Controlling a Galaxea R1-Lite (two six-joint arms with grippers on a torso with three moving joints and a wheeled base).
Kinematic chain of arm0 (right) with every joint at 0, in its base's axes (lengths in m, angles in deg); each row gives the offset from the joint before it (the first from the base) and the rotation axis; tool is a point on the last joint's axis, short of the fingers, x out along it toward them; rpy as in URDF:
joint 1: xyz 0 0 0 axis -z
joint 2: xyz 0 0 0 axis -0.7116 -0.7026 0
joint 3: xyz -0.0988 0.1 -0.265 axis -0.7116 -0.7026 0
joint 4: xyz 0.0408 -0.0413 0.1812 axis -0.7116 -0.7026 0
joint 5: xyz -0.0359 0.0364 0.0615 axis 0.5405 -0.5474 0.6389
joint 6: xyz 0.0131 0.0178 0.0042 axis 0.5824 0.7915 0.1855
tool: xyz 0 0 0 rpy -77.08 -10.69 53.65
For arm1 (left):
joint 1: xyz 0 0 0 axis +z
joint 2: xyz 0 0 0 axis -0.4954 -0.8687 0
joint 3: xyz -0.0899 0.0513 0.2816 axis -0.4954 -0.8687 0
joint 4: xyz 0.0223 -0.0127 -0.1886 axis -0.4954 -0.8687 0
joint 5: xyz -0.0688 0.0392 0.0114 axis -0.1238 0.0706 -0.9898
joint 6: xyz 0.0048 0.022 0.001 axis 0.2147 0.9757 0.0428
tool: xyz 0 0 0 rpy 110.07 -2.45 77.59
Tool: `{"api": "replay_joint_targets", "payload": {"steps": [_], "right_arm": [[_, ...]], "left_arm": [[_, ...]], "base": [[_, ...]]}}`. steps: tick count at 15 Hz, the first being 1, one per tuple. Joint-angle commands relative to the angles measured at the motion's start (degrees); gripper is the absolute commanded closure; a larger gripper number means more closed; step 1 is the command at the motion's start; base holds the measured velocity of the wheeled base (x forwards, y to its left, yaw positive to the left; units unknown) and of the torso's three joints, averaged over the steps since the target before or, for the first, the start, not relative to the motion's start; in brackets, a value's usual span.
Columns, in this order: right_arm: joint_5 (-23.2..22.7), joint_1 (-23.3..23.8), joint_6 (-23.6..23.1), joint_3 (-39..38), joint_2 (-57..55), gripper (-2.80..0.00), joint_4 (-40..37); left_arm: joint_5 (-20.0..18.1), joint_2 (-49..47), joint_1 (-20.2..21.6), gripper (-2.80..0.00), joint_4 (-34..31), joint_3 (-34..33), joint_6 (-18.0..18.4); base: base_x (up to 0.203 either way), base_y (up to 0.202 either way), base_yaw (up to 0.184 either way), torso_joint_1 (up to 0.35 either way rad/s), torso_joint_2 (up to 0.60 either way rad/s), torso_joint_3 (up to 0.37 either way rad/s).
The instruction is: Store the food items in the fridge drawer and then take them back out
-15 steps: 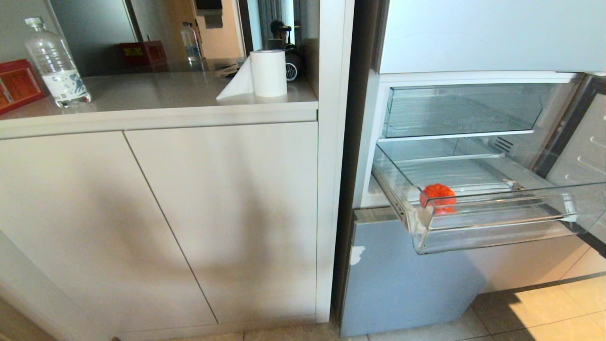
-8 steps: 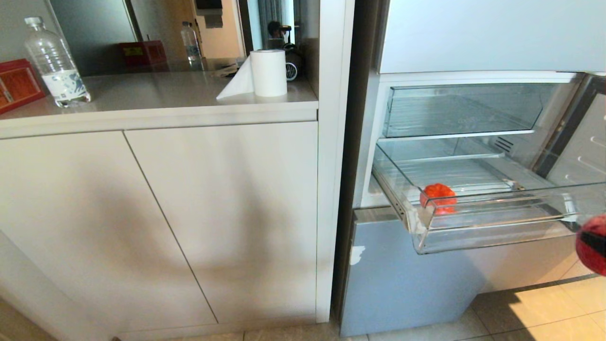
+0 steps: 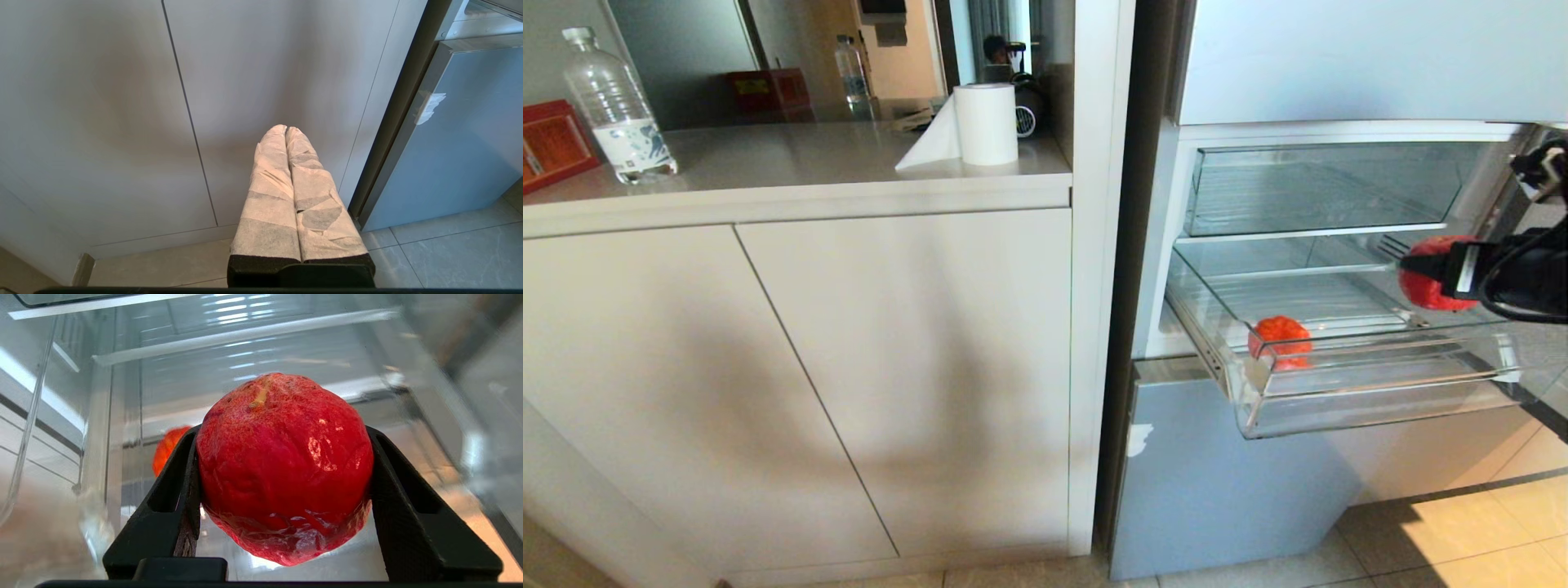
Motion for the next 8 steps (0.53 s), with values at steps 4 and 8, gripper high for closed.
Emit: {"api": "replay_joint_targets", "payload": {"steps": [4, 8], "right_arm": [[-0.04, -0.97, -0.3, 6.18, -12.98, 0.0, 0.14], [-0.12, -1.63, -0.34, 11.79, -19.84, 0.0, 0.13]], "left_arm": [[0.0, 0.0, 0.02, 0.0, 0.02, -0.08, 0.04], [0.02, 0.0, 0.02, 0.0, 0.02, -0.01, 0.04]], "base": [[0.0, 0.0, 0.0, 0.0, 0.0, 0.0], [0.0, 0.0, 0.0, 0.0, 0.0, 0.0]]}}
